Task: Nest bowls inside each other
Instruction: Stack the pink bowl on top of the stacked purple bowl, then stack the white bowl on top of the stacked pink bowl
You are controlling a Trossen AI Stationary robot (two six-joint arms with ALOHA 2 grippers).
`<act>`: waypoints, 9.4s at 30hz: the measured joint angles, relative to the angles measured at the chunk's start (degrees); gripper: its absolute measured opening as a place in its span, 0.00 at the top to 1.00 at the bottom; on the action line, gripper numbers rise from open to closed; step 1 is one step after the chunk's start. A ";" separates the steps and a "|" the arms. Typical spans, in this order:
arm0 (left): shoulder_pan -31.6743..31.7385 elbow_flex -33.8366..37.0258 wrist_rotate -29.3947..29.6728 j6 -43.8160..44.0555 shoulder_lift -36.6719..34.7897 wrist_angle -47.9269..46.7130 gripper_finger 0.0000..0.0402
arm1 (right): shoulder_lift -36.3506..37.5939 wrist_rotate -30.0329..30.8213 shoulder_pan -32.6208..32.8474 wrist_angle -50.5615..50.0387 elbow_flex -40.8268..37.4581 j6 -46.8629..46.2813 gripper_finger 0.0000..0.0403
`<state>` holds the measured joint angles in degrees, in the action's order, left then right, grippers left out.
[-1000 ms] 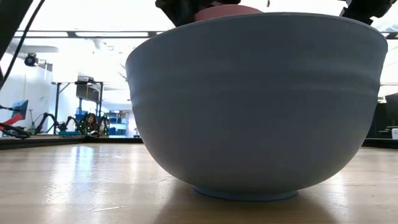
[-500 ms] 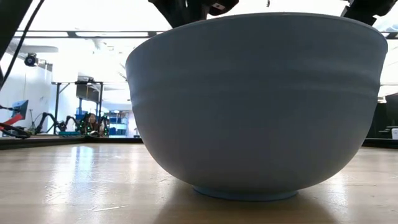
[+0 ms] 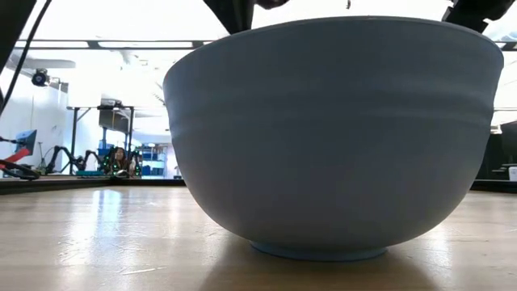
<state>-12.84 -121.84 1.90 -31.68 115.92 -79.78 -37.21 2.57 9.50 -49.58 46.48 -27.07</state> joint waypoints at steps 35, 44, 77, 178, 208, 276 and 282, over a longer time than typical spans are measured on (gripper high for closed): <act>-2.97 19.21 -19.45 23.75 -10.63 -10.08 1.00 | -1.17 0.39 -0.01 6.72 -1.06 -1.46 0.98; -5.21 46.23 -19.35 44.93 -30.83 1.07 1.00 | -8.17 1.11 -0.02 17.19 -1.76 -2.05 0.98; -12.72 85.85 -25.59 67.35 -45.20 45.15 0.53 | -25.83 -7.03 3.89 31.80 4.66 -12.40 0.98; 20.22 -0.07 -22.87 61.03 4.02 -1.23 0.79 | -8.96 6.60 3.72 9.28 5.68 10.74 0.98; 20.91 -0.33 -13.66 58.33 -2.37 -3.23 0.64 | -9.06 6.58 3.74 12.50 5.68 4.59 0.98; 22.52 12.09 -22.07 53.62 -8.52 22.33 1.00 | -10.24 6.58 3.74 14.06 5.66 4.60 0.98; 16.54 15.60 -24.23 52.76 -10.76 26.49 1.00 | -13.46 7.17 3.48 15.14 5.57 6.56 0.98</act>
<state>3.69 -106.24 -22.33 21.08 105.15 -53.29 -50.68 9.74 12.97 -34.44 52.05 -20.51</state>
